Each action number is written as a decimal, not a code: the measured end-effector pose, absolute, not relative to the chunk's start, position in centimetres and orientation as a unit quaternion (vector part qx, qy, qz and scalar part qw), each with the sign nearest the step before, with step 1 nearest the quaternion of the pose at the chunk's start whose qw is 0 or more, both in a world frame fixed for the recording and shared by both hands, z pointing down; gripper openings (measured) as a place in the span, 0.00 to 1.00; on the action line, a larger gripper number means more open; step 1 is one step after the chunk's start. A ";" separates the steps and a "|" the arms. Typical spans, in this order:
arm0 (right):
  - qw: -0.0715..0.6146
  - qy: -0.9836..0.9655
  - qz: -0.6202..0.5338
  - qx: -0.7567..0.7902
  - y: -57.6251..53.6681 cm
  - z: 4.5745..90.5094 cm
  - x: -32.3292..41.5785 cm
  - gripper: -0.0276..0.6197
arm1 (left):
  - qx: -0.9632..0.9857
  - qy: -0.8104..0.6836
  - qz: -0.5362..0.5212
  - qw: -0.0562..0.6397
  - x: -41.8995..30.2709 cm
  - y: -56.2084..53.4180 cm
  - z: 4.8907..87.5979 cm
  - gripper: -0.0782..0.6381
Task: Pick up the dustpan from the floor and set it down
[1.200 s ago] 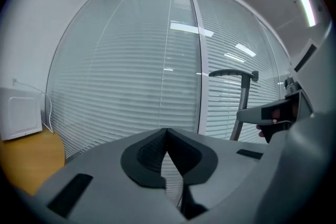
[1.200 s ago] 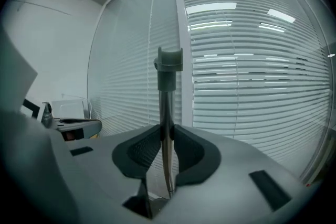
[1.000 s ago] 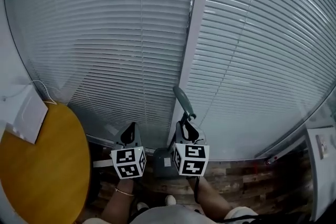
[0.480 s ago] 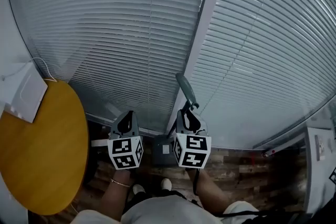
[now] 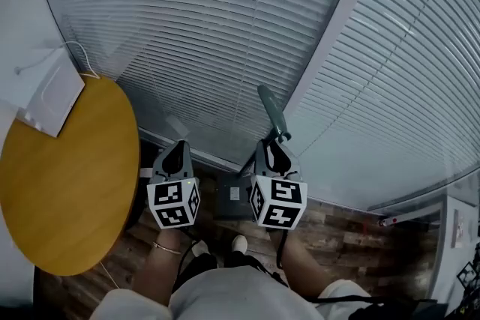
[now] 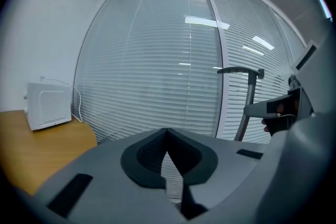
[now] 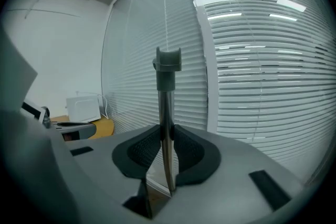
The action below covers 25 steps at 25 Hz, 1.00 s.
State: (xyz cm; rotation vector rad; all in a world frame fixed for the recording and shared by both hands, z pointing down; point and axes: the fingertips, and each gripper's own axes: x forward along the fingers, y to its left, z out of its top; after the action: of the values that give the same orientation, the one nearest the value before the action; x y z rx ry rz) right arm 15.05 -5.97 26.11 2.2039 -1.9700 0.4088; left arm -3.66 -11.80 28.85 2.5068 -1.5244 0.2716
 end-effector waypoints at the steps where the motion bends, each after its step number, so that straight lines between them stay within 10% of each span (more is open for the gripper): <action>1: 0.078 -0.662 0.137 0.733 -6.3 26.2 14.5 0.19 | 0.844 -0.519 0.091 0.097 -4.2 -11.8 28.9 0.13; 25: 0.105 -0.750 0.145 0.636 -11.9 29.9 3.8 0.19 | 0.773 -0.614 0.097 0.129 -15.4 -10.5 32.2 0.13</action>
State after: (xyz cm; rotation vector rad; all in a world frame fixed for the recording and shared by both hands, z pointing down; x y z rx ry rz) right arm 3.79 -11.92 29.90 1.8752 -2.2122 0.4289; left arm -15.40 -10.45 32.18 2.2470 -1.7837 0.2829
